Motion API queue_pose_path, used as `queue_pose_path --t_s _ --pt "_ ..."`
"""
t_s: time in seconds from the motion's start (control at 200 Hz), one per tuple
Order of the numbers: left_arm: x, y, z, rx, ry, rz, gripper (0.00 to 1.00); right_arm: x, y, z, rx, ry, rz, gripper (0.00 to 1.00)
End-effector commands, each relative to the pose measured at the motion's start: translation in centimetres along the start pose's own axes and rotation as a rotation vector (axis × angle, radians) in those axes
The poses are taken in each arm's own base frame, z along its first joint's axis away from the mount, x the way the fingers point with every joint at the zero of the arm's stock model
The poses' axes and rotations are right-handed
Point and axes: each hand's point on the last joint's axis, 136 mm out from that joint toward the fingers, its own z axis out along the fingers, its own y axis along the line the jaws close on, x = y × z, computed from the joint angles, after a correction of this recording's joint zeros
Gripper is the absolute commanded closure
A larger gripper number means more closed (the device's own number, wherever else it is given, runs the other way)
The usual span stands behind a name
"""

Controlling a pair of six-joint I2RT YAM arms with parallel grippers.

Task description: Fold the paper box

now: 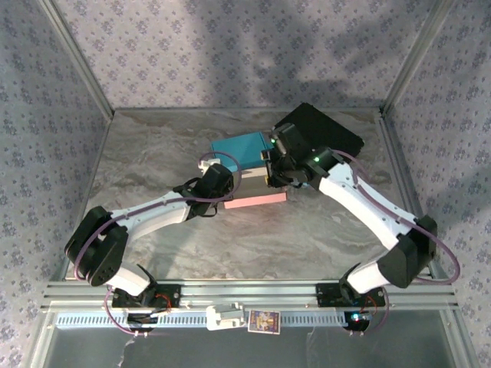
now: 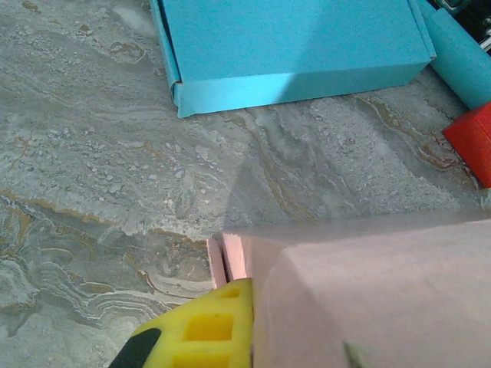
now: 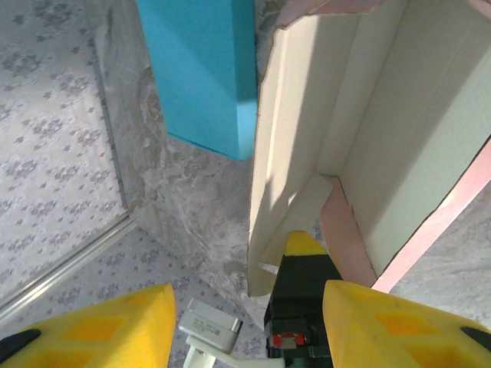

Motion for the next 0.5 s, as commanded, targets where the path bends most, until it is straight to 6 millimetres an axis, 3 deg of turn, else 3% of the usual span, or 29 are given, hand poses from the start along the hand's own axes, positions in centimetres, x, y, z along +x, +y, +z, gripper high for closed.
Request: queue_pose_path --t_s 0.0,0.335,0.495 --pt "2.1 1.5 0.2 -0.057 0.05 0.006 1.0 -0.9 -2.2 2.1 0.141 -0.032 0.099 0.45" --pt "2.1 1.2 0.2 -0.061 0.044 0.017 1.0 -1.5 0.8 4.5 0.134 -0.071 0.015 0.46" --pt "1.9 1.1 0.1 -0.061 0.039 0.018 1.0 -1.2 -0.6 6.2 0.202 -0.043 0.013 0.53"
